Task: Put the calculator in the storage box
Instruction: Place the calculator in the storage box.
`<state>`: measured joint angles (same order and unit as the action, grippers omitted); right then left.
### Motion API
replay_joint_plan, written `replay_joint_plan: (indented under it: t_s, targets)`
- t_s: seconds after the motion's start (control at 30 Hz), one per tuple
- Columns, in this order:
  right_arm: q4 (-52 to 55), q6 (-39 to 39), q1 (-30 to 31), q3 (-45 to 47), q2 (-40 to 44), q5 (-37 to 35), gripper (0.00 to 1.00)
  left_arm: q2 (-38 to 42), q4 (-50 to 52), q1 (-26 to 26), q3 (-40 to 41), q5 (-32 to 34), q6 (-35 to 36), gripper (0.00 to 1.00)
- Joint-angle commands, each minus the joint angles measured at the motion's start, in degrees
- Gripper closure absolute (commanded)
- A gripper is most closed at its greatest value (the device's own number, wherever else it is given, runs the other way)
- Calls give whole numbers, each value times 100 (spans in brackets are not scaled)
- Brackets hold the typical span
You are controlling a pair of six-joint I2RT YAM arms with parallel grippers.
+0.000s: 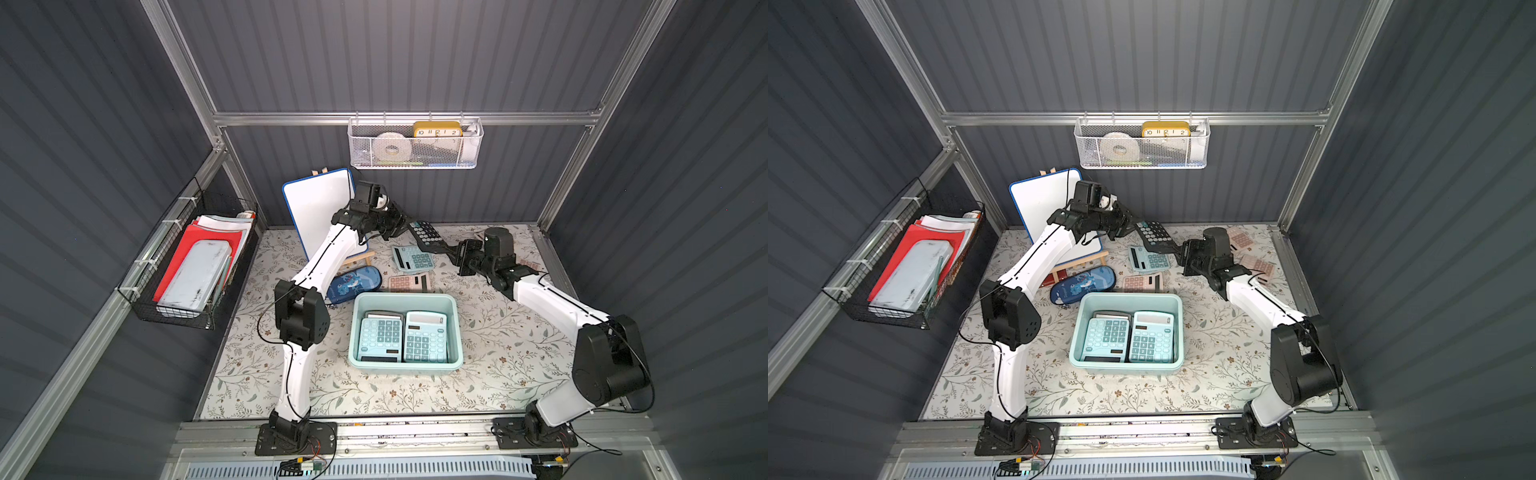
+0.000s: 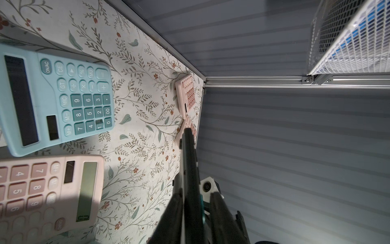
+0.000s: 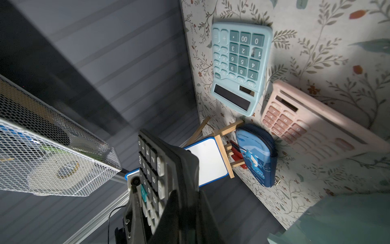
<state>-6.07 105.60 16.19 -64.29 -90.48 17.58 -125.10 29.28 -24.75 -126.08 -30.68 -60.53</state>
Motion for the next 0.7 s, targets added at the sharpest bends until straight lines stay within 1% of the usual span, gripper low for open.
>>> replay_joint_plan:
  t_s: [0.0, 0.17, 0.27, 0.3, 0.43, 0.47, 0.53, 0.63, 0.67]
  targets:
    - [-184, 21, 34, -198, -94, -61, 100, -146, 178, -47, -213, -197, 50, 81]
    - [-220, 9, 34, -232, -101, -56, 100, -155, 170, -47, -289, -252, 72, 93]
    - [-288, -49, 34, -194, -71, -44, 100, -155, 191, -33, -366, -358, 170, 96]
    - [-290, -102, 34, -193, -50, -36, 99, -163, 221, -30, -412, -369, 245, 96]
    - [-125, -280, -31, -39, 174, 24, 62, -178, 525, 87, -652, -534, 576, 98]
    - [-49, -345, -56, 7, 252, 43, 56, -154, 599, 131, -650, -565, 655, 98]
    - [175, -487, -151, 160, 470, 73, 45, -58, 782, 248, -615, -641, 910, 99]
    - [578, -758, -317, 330, 781, 142, 34, 114, 1088, 393, -483, -913, 1314, 100]
    - [722, -883, -386, 347, 873, 169, 32, 180, 1197, 427, -418, -967, 1444, 100]
